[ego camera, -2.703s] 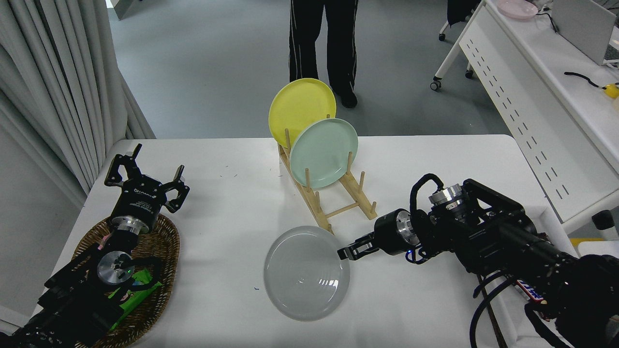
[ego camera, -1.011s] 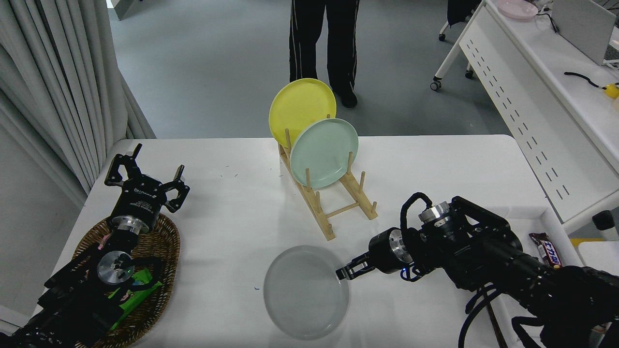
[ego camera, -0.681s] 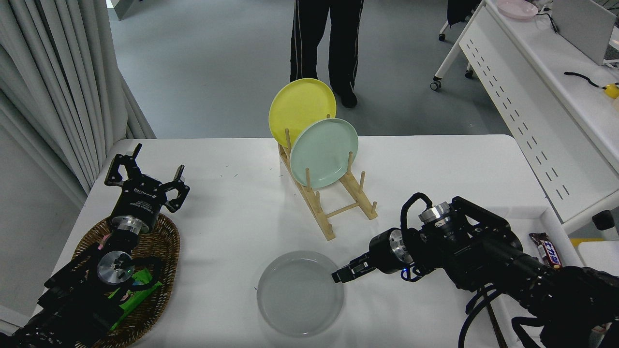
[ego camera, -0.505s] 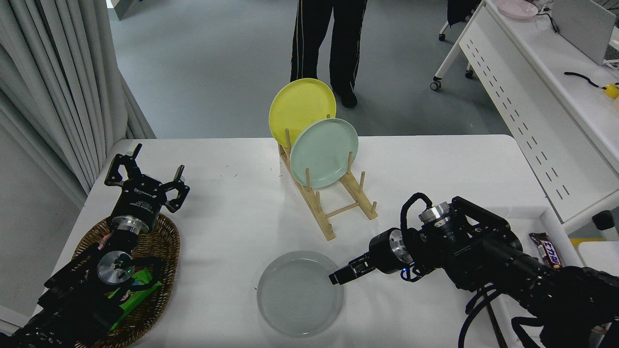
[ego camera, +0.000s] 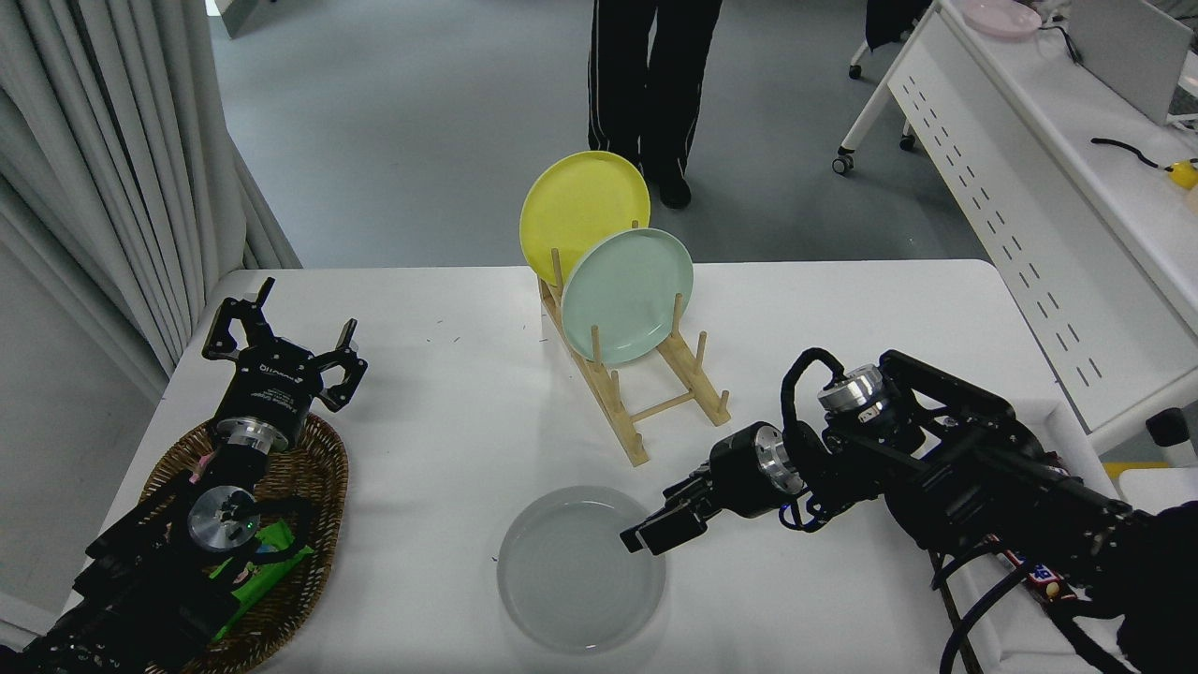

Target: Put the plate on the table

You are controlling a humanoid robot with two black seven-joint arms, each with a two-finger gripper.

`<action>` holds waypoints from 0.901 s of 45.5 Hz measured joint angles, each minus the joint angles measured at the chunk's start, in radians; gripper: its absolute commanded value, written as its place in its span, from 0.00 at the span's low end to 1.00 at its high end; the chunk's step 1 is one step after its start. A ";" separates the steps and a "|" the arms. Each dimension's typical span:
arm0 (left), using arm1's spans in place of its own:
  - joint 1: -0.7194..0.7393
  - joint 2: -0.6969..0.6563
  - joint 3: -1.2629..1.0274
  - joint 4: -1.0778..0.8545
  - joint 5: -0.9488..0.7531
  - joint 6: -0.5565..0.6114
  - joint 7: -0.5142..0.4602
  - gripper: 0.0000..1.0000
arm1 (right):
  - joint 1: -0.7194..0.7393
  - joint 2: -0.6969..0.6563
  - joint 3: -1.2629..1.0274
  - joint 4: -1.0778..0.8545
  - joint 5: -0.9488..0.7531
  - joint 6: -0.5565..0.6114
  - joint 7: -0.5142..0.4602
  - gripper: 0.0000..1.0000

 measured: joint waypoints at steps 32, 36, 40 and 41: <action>0.000 0.000 0.000 0.000 0.000 0.000 0.000 1.00 | -0.099 -0.197 0.151 0.125 -0.366 0.631 0.481 0.99; 0.000 0.000 0.000 0.000 0.000 0.000 0.000 1.00 | -0.159 -0.174 0.263 0.092 -0.531 0.637 0.545 0.99; 0.000 0.000 0.000 0.000 0.000 0.000 0.000 1.00 | -0.212 -0.147 0.365 0.060 -0.683 0.638 0.581 0.99; 0.000 0.000 0.000 0.000 0.000 0.000 0.000 1.00 | -0.225 -0.139 0.391 0.054 -0.720 0.639 0.588 0.99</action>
